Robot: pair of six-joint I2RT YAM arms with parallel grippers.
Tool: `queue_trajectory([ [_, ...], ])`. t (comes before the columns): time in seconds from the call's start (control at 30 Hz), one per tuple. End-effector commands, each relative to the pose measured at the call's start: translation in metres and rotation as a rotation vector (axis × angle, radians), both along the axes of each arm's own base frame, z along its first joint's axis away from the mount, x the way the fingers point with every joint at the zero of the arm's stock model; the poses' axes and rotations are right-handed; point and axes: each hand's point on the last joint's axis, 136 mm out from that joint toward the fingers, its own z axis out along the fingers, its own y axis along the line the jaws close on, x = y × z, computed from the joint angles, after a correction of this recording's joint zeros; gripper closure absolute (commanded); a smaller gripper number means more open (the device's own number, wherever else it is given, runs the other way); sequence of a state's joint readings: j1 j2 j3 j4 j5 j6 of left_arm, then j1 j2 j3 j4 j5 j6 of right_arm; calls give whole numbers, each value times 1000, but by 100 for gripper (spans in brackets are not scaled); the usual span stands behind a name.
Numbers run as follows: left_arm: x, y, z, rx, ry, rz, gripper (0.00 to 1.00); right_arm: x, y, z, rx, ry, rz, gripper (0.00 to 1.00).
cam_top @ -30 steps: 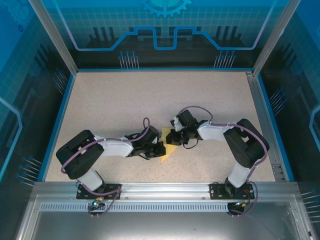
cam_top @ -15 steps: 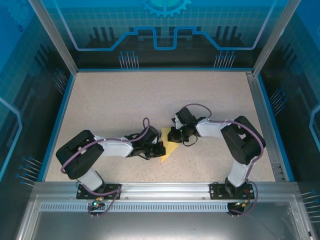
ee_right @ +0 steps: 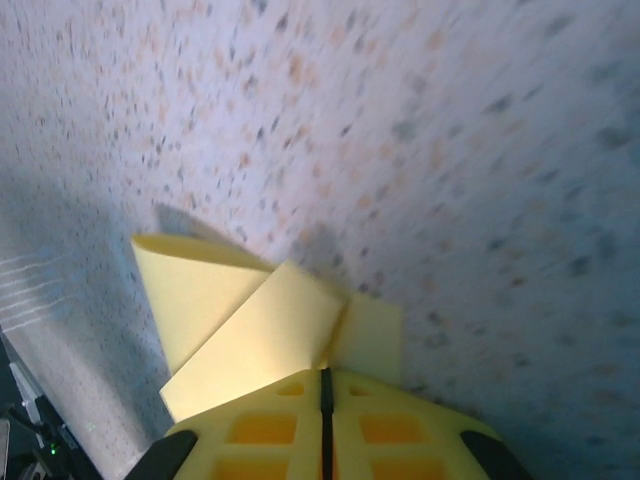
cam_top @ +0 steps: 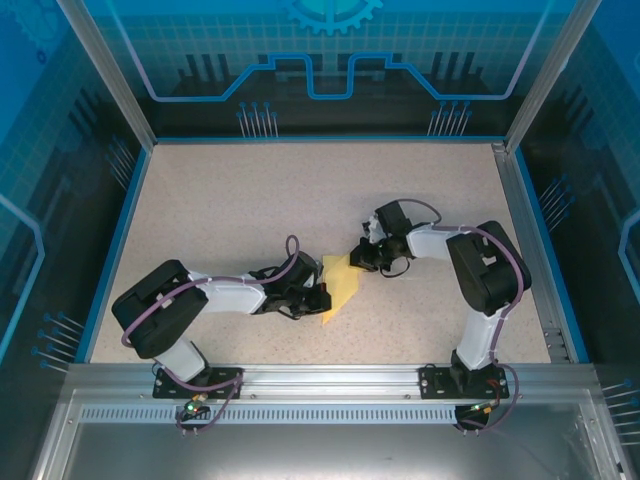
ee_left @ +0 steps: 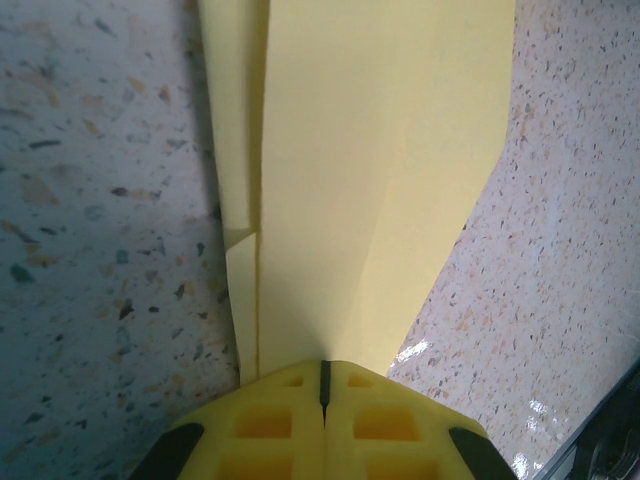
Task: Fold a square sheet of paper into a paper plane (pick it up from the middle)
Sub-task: Fourth fold the wing at the center of the table.
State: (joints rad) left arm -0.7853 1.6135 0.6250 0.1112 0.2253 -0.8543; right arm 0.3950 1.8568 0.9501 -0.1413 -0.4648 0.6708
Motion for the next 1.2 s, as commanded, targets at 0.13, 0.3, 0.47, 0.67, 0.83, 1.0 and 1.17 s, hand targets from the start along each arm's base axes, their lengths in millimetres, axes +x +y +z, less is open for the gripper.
queue_trajectory([
  [0.13, -50, 61, -56, 255, 205, 7, 100, 19, -8, 10, -19, -56, -20, 91],
  [0.3, -49, 59, -53, 247, 200, 6, 100, 11, 4, 36, 9, -112, 4, 89],
  [0.47, -48, 58, -52, 246, 197, 5, 100, -4, 19, 42, 33, -123, 38, 89],
  [0.67, -48, 57, -52, 243, 199, 4, 100, -23, 43, 17, 48, -53, 113, 89],
  [0.83, -50, 58, -53, 245, 202, 2, 100, -16, 36, -8, -19, -26, 85, 89],
  [1.0, -51, 60, -54, 251, 207, -1, 100, 2, 23, -13, -47, -34, 50, 89],
  [1.17, -53, 62, -55, 257, 211, -3, 100, 22, 8, -12, -84, -50, 20, 89],
])
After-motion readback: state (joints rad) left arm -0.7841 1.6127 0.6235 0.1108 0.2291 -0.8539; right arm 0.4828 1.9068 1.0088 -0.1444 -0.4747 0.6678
